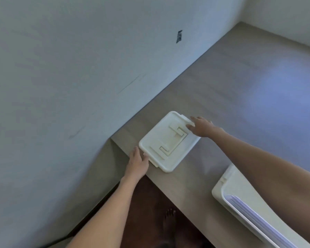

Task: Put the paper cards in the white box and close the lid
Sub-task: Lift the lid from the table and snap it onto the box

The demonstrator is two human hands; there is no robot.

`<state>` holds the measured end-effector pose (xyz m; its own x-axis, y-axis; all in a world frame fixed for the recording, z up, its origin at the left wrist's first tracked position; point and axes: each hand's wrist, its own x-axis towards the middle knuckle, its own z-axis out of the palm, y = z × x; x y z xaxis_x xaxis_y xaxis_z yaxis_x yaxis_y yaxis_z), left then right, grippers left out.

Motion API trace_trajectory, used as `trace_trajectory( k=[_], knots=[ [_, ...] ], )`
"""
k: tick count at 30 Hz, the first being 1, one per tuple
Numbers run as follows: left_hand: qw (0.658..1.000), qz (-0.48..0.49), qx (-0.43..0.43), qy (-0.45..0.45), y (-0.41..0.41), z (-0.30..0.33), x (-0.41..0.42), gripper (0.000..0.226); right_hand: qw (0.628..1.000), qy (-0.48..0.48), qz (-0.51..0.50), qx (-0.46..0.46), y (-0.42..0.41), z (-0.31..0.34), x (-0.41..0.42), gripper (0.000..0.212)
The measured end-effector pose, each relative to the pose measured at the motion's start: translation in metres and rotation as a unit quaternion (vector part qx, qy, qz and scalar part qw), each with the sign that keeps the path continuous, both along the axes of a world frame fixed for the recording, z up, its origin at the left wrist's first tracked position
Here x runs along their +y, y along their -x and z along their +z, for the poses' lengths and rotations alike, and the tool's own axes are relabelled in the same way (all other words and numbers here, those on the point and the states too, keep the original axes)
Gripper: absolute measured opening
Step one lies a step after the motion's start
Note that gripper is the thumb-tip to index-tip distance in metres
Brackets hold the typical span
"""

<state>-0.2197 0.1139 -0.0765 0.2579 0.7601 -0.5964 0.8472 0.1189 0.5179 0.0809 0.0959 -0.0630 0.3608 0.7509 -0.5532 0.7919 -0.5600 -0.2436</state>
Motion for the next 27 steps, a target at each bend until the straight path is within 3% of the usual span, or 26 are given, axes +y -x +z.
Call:
trace_trajectory(
  k=[4,6,8,11,13,15,16,23,27],
  knots=[
    [0.99,0.111,-0.076,0.033,-0.014,-0.009,-0.025,0.069,0.998,-0.014,-0.047,0.038,0.01,-0.021,0.014,0.074],
    [0.967,0.201,-0.147,0.061,-0.026,-0.006,-0.034,0.055,0.996,-0.043,-0.066,0.047,0.017,-0.025,0.015,0.075],
    [0.926,0.289,-0.223,0.095,-0.039,0.003,-0.041,0.038,0.991,-0.059,-0.093,0.073,0.023,-0.025,0.016,0.073],
    [0.857,0.403,-0.29,0.14,-0.046,0.013,-0.04,0.067,0.967,-0.073,-0.209,0.123,0.025,-0.023,0.014,0.067],
    [0.789,0.493,-0.327,0.164,-0.043,0.014,-0.031,0.074,0.942,-0.083,-0.282,0.162,0.021,-0.018,0.013,0.066],
    [0.726,0.552,-0.364,0.19,-0.039,0.018,-0.021,0.06,0.933,-0.093,-0.296,0.184,0.021,-0.01,0.012,0.065],
    [0.717,0.554,-0.375,0.193,-0.038,0.023,-0.018,0.05,0.932,-0.1,-0.294,0.187,0.021,-0.004,0.011,0.063],
    [0.788,0.45,-0.384,0.17,-0.059,0.078,0.006,0.032,0.894,-0.225,-0.334,0.196,-0.012,0.058,-0.019,0.045],
    [0.836,0.375,-0.384,0.113,-0.09,0.103,0.013,0.057,0.852,-0.306,-0.377,0.195,-0.038,0.1,-0.06,0.035]
  ],
)
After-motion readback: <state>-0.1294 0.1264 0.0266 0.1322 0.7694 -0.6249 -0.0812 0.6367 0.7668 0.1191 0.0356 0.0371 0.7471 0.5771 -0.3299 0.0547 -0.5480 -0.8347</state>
